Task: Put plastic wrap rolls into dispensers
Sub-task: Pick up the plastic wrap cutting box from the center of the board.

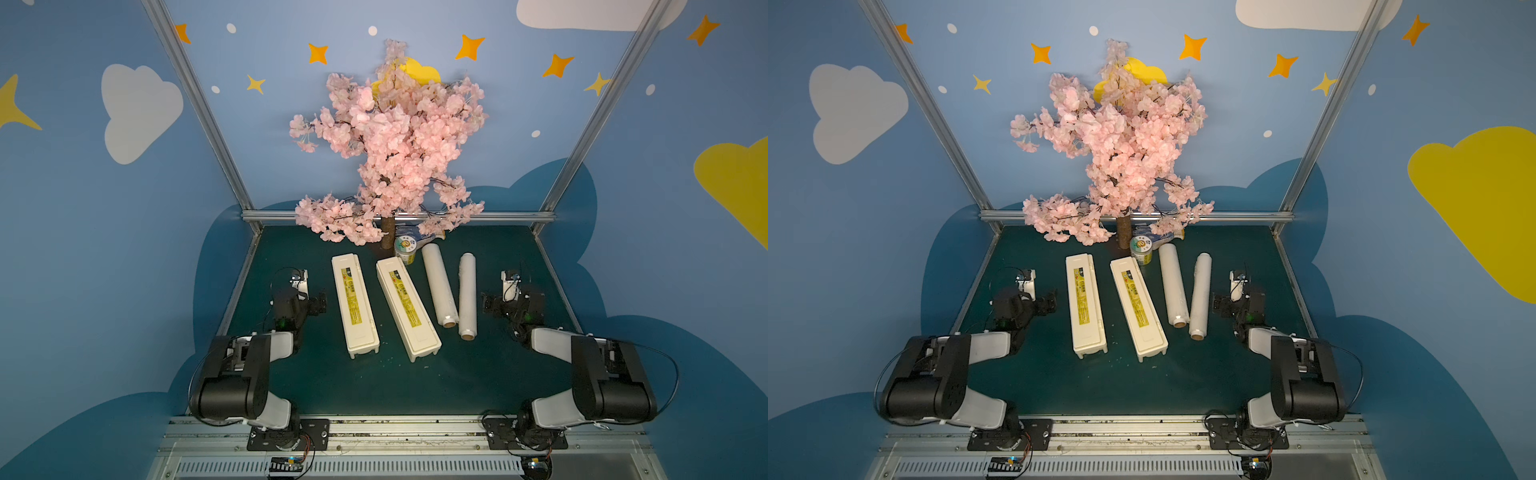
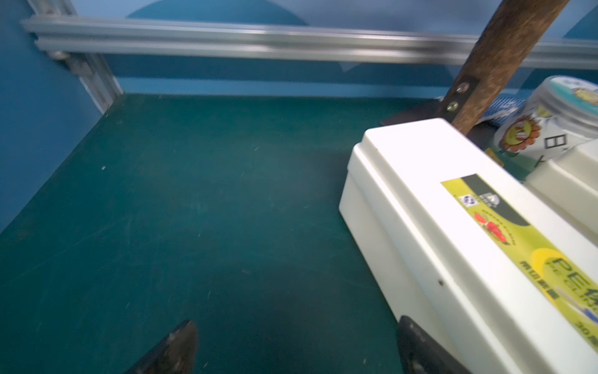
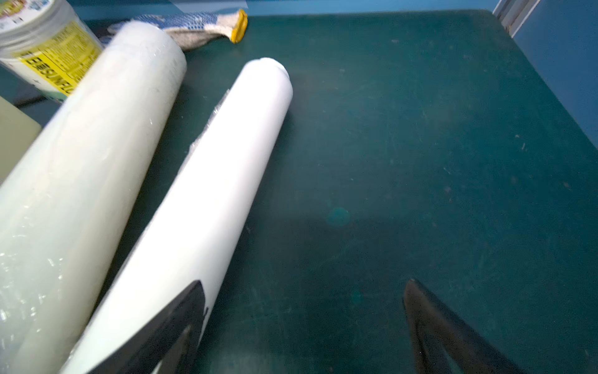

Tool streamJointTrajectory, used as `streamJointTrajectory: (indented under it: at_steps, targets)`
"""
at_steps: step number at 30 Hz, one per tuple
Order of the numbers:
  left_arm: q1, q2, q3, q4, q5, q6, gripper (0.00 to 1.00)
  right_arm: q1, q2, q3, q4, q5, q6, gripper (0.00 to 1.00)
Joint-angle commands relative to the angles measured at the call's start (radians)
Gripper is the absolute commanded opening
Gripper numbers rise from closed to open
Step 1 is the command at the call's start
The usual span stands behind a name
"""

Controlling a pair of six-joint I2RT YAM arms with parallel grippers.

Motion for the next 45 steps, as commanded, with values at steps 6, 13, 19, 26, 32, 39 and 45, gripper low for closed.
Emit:
streamJointTrajectory:
  at_steps: [6,13,19,26,32,39,45]
  targets:
    - [-0.224,-0.168,0.395,-0.816,-0.247,-0.333,0.91,0.06,-0.047,0.322,-0.439,-0.009,0.142,0.94]
    - [-0.462,0.07,0.701,-1.165,-0.439,-0.675,0.99,0.221,0.128,0.495,-0.61,-0.023,0.174,0.94]
    - [-0.511,0.304,0.921,-1.396,-0.499,-0.763,1.0,0.277,0.116,0.482,-0.594,-0.045,0.182,0.94]
    - [-0.495,0.414,0.982,-1.385,-0.482,-0.737,1.0,0.281,0.077,0.442,-0.572,-0.067,0.177,0.94]
    - [-0.441,0.401,0.958,-1.299,-0.42,-0.639,1.0,0.282,0.096,0.443,-0.568,-0.1,0.18,0.95]
    - [-0.43,0.467,0.988,-1.2,-0.285,-0.515,1.0,0.288,0.135,0.472,-0.573,-0.123,0.187,0.94]
    - [-0.427,0.443,0.939,-1.101,-0.239,-0.498,1.0,0.297,0.152,0.482,-0.575,-0.123,0.188,0.94]
